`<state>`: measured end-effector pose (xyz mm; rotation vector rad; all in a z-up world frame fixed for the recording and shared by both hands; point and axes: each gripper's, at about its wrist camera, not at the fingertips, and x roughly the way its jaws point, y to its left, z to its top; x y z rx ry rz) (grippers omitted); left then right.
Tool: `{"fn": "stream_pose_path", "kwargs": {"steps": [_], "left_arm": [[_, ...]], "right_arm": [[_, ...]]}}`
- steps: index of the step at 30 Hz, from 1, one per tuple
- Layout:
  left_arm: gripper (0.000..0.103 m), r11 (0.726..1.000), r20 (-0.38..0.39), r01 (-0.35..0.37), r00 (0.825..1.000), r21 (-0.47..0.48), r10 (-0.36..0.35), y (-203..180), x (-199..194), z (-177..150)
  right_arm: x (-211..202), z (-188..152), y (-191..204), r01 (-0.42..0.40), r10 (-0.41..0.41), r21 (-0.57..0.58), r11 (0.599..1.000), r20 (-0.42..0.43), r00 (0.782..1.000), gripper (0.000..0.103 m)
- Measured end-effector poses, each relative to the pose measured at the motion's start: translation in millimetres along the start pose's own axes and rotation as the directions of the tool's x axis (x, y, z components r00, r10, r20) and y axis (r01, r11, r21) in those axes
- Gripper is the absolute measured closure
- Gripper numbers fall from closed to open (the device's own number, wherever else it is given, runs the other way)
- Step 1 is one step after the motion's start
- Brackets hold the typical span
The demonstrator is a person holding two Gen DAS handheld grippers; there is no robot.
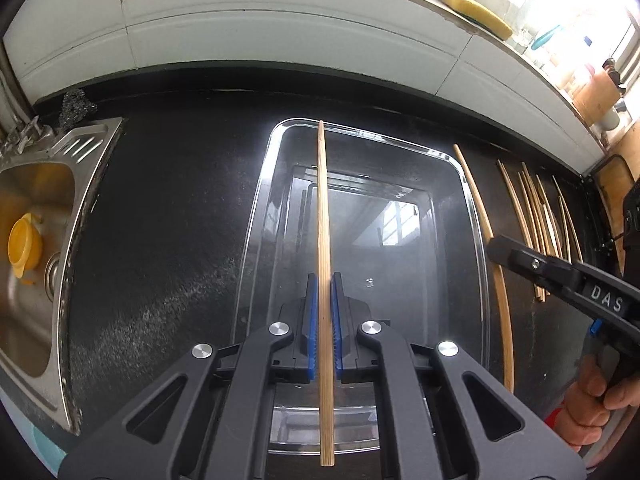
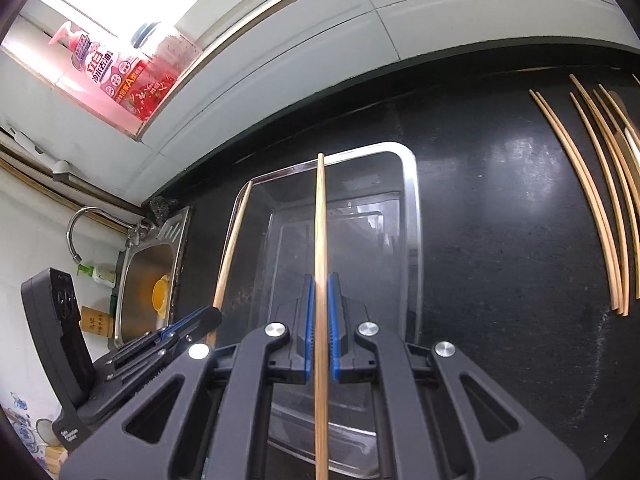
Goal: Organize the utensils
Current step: 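Carry the held chopsticks in both tools over the clear plastic container, then open right tool to drop its chopstick into the container while left tool releases its chopstick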
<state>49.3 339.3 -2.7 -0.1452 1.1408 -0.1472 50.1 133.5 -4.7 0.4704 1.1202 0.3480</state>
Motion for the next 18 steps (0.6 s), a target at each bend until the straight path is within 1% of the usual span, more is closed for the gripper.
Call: {"fn": "stream_pose_path", "kwargs": {"steps": [3, 5, 6, 7, 8, 9, 10, 12, 14, 16, 18], "left_arm": [[0.098, 1.0, -0.008, -0.002, 1.0, 0.003, 0.002, 5, 4, 1], [0.098, 1.0, -0.018, -0.017, 1.0, 0.013, 0.017, 6, 7, 3], [0.097, 0.999, -0.025, -0.034, 0.999, 0.024, 0.035, 4, 7, 4], [0.091, 0.998, -0.031, -0.057, 0.998, 0.034, 0.058, 3, 7, 6], [0.064, 0.996, -0.032, -0.073, 0.997, 0.042, 0.074, 3, 6, 7], [0.021, 0.996, -0.022, -0.083, 0.996, 0.043, 0.084, 2, 3, 8], [0.004, 0.994, 0.01, -0.103, 0.995, 0.047, 0.103, 1, -4, 11], [0.006, 0.99, 0.042, -0.126, 0.992, 0.069, 0.123, -4, -11, 14], [0.006, 0.986, 0.05, -0.146, 0.989, 0.077, 0.142, -9, -14, 19], [0.006, 0.988, 0.055, -0.139, 0.989, 0.074, 0.135, -15, -14, 21], [0.006, 0.989, 0.054, -0.132, 0.99, 0.073, 0.128, -24, -12, 20]], "right_arm": [[5, 1, 1, 0.022, -0.022, -0.01, 1.0, 0.003, 1.0, 0.096], [15, 6, 5, 0.076, -0.076, -0.038, 0.996, -0.005, 0.997, 0.096], [18, 9, 6, 0.084, -0.084, -0.034, 0.996, -0.006, 0.996, 0.096], [20, 10, 3, 0.084, -0.084, -0.015, 0.996, -0.002, 0.996, 0.095], [20, 10, -2, 0.068, -0.068, 0.026, 0.997, 0.003, 0.998, 0.09], [19, 11, -4, 0.067, -0.067, 0.032, 0.997, -0.005, 0.998, 0.052], [15, 13, -6, 0.068, -0.068, 0.031, 0.997, -0.003, 0.998, 0.006], [1, 17, -10, 0.063, -0.064, 0.023, 0.998, 0.046, 0.997, 0.006], [-16, 25, -18, 0.05, -0.055, 0.048, 0.998, 0.11, 0.992, 0.006], [-37, 36, -33, 0.053, -0.07, 0.094, 0.994, 0.184, 0.98, 0.006], [-50, 44, -46, 0.062, -0.086, 0.115, 0.991, 0.219, 0.972, 0.006]]}}
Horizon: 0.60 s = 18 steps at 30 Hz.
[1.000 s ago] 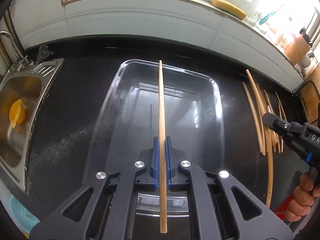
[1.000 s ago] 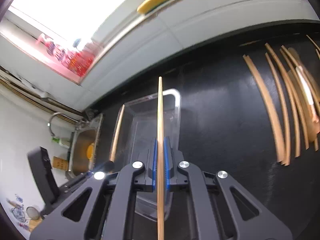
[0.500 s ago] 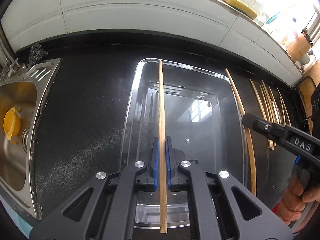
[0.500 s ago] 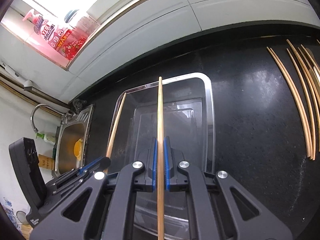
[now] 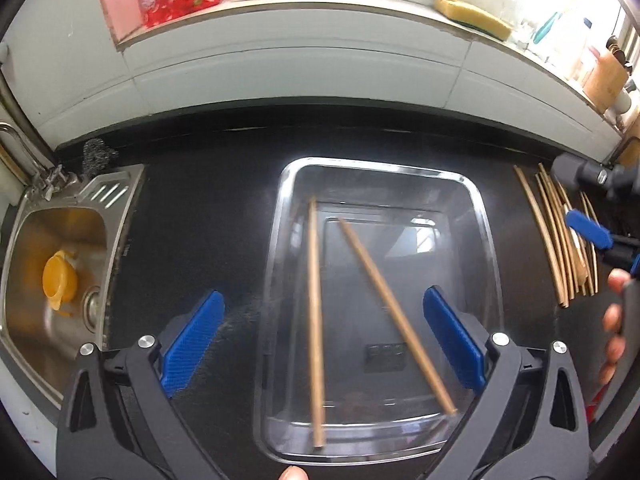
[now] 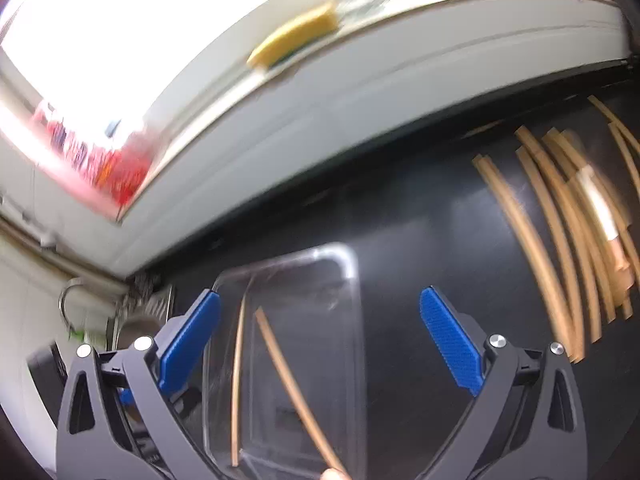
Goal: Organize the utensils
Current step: 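Open right tool to drop its chopstick into the container while left tool releases its chopstick, then move both open tools back to the chopstick pile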
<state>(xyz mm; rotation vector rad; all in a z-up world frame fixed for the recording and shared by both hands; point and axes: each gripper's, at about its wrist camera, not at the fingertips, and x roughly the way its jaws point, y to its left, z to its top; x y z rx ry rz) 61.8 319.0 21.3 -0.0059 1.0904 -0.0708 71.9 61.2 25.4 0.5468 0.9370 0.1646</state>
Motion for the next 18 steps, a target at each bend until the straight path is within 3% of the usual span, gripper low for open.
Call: {"fn": "stream_pose_path", "kwargs": {"steps": [6, 11, 15, 18], "left_arm": [[0.006, 1.0, -0.001, 0.025, 1.0, 0.015, -0.025, -49, 3, 4], [0.006, 0.998, 0.025, 0.019, 0.999, 0.055, -0.02, -114, 4, 4], [0.006, 0.995, -0.004, 0.046, 0.999, 0.087, -0.046, -179, 16, -3], [0.006, 0.992, -0.022, 0.038, 0.999, 0.119, -0.036, -224, 28, -13]], "right_arm": [[-30, 20, -54, 0.068, -0.069, 0.025, 0.997, 0.079, 0.994, 0.006], [-52, 30, -123, 0.125, -0.126, 0.03, 0.992, 0.05, 0.991, 0.006], [-76, 31, -195, 0.203, -0.204, 0.024, 0.979, 0.041, 0.978, 0.006], [-92, 30, -246, 0.288, -0.287, -0.008, 0.958, 0.048, 0.957, 0.006]]}}
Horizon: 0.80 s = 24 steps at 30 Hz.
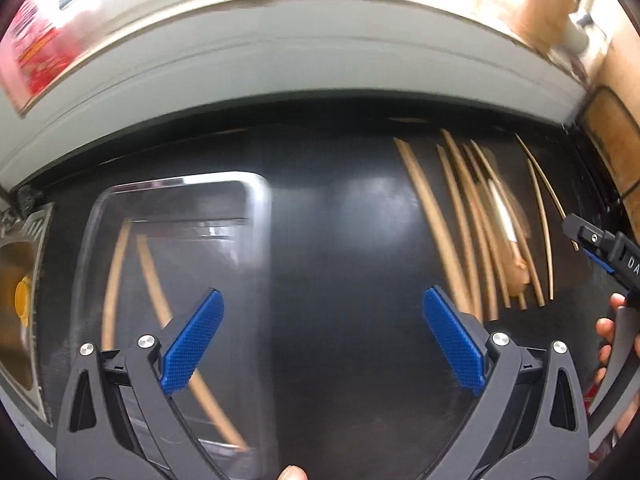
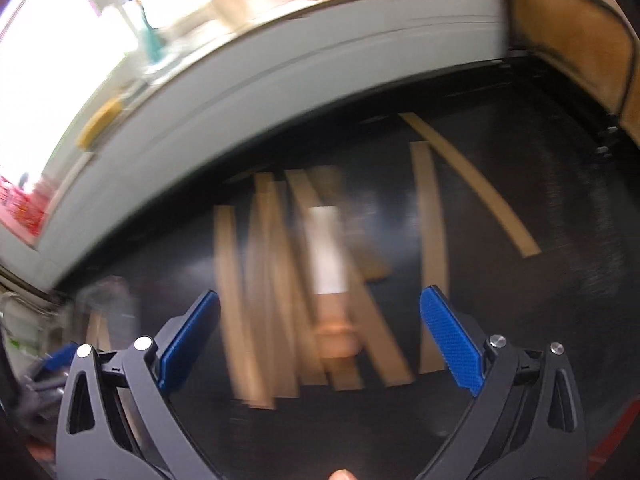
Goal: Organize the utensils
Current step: 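Move both open tools back to the chopstick pile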
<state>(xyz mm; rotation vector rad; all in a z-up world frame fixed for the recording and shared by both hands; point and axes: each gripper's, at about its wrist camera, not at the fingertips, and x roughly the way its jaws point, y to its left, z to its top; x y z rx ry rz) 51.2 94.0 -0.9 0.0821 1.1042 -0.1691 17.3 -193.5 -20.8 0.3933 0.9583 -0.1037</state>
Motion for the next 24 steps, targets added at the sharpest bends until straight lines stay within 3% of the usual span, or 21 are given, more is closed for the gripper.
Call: {"fn": "stream_pose_path", "kwargs": {"steps": [5, 10, 15, 24], "left_arm": [[0.006, 0.999, -0.042, -0.04, 0.998, -0.009, 0.039, -52, 31, -4], [0.006, 0.993, -0.084, -0.093, 0.993, -0.066, 0.087, -79, 61, 0], [0.006, 0.983, -0.136, -0.146, 0.982, -0.11, 0.131, -86, 85, 4], [0.006, 0.959, -0.161, -0.216, 0.969, -0.182, 0.188, -84, 106, 20]], "right_arm": [[7, 4, -78, 0.115, -0.117, -0.053, 0.992, -0.026, 0.993, 0.006], [20, 11, -128, 0.148, -0.155, -0.103, 0.984, -0.064, 0.986, 0.006], [35, 15, -144, 0.14, -0.164, -0.183, 0.973, -0.123, 0.979, 0.006], [44, 29, -157, 0.118, -0.152, -0.23, 0.966, -0.132, 0.98, 0.006]]}}
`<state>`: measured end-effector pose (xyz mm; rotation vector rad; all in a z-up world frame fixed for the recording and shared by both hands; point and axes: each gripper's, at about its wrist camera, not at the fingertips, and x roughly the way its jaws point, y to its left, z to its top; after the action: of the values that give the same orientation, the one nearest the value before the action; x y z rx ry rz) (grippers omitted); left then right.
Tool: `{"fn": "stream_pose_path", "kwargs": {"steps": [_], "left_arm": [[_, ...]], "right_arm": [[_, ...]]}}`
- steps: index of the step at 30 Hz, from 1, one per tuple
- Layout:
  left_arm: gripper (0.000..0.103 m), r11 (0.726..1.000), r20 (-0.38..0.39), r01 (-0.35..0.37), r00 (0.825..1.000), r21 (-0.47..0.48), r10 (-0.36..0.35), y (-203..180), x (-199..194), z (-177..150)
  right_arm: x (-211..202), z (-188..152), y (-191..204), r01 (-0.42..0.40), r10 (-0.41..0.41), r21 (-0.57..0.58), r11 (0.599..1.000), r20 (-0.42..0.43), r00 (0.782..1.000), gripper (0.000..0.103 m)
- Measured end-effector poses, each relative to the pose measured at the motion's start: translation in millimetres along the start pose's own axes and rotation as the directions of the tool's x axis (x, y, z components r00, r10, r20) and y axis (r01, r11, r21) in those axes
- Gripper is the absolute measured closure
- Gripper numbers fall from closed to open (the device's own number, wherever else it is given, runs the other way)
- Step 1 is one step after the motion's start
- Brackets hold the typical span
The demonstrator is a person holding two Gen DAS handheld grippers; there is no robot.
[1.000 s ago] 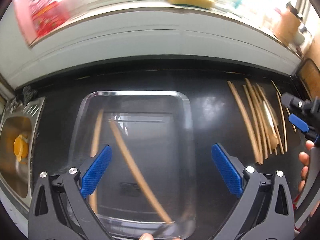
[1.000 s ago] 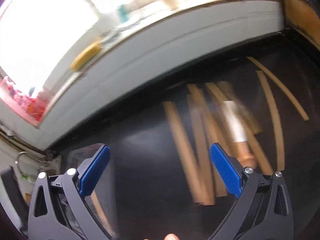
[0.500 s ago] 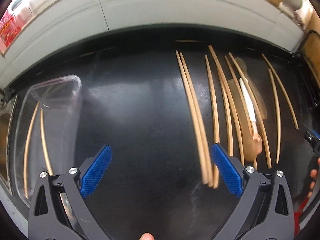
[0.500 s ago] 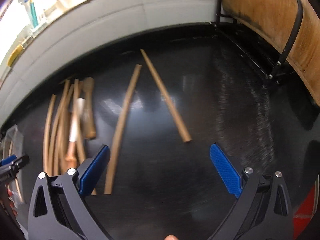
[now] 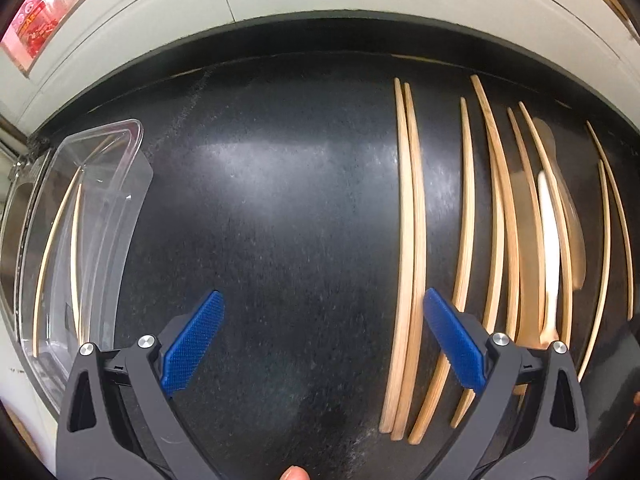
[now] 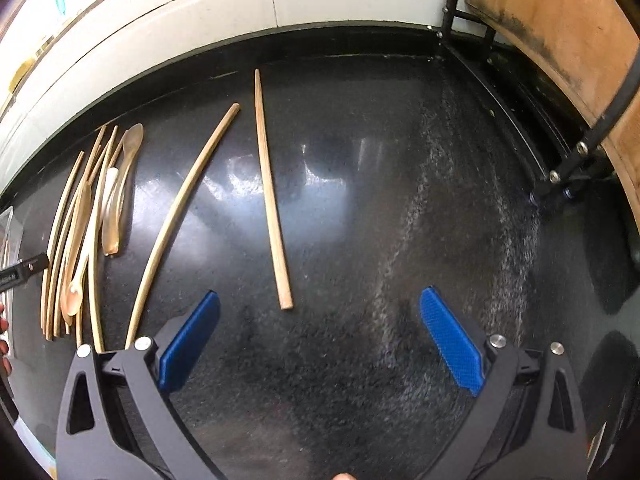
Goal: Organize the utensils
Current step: 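Move both open tools back to the chopstick pile, then close left tool on a chopstick while right tool grasps another chopstick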
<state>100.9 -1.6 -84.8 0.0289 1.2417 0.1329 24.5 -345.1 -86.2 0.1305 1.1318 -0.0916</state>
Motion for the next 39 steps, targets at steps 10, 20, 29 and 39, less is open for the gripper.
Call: {"fn": "stream_pose_path", "kwargs": {"steps": [10, 20, 29, 39], "left_arm": [[0.005, 1.0, 0.009, -0.03, 1.0, -0.007, 0.03, 6, 3, 19], [0.005, 0.999, 0.018, -0.022, 1.0, 0.03, 0.021, 7, 10, 43], [0.005, 0.999, 0.004, 0.034, 0.999, 0.019, -0.034, 19, 23, 56], [0.005, 0.994, 0.04, 0.093, 0.995, 0.059, -0.095, 6, 23, 69]], "right_arm": [[18, 9, 4, -0.019, 0.018, -0.016, 1.0, -0.028, 0.999, 0.006], [29, 23, 12, 0.016, -0.016, -0.063, 0.998, -0.002, 1.0, 0.006], [36, 43, 17, 0.009, -0.008, -0.075, 0.997, 0.014, 1.0, 0.006], [57, 81, 30, -0.043, 0.055, -0.177, 0.983, 0.062, 0.997, 0.005]]}}
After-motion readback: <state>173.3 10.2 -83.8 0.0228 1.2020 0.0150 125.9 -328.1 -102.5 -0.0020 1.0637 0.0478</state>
